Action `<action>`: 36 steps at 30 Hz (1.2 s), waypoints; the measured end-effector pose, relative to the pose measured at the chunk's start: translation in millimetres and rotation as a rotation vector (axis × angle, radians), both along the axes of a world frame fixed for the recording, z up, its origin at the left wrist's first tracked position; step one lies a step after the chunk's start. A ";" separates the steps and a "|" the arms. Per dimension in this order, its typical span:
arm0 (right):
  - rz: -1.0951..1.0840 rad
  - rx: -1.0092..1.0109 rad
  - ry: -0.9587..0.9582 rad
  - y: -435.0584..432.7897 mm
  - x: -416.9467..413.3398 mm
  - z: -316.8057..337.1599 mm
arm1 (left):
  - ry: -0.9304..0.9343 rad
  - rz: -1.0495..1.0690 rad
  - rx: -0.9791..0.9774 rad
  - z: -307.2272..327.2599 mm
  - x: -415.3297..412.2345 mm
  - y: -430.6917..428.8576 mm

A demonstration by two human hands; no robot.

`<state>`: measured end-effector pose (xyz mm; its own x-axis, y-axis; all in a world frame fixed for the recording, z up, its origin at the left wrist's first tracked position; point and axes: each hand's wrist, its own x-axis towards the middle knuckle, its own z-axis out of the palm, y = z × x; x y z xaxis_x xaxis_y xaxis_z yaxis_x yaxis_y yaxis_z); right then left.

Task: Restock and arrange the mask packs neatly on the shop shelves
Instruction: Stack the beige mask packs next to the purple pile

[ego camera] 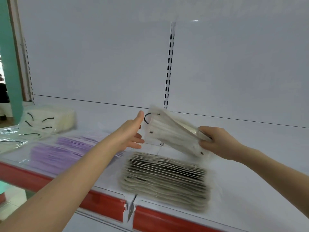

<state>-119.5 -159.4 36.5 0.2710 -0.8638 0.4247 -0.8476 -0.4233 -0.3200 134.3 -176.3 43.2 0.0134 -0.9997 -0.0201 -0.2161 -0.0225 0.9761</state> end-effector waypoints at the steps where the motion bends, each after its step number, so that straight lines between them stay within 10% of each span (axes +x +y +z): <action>1: -0.007 -0.031 -0.019 5.2 0.4 1.3 | -0.001 -0.005 0.007 0.6 0.1 1.6; 10: -0.050 -0.557 0.133 66.2 -2.7 -8.1 | 0.806 -0.495 0.214 11.6 -8.6 30.6; 22: 0.028 -0.711 0.441 107.5 -71.8 -32.8 | 0.417 -0.460 0.080 13.2 -85.1 60.9; 32: -0.351 -0.168 -0.660 157.9 -193.1 -10.3 | 0.402 -0.501 -0.238 2.8 -198.5 112.7; 36: -0.178 0.127 -0.894 167.7 -255.9 -17.4 | 0.378 -0.545 -0.280 -12.9 -249.4 127.3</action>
<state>-375.4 8.3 19.0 -0.2539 -0.9159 0.3110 -0.3121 -0.2268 -0.9226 -115.1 -49.0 30.3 -0.4458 -0.8307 0.3334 0.2289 0.2543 0.9396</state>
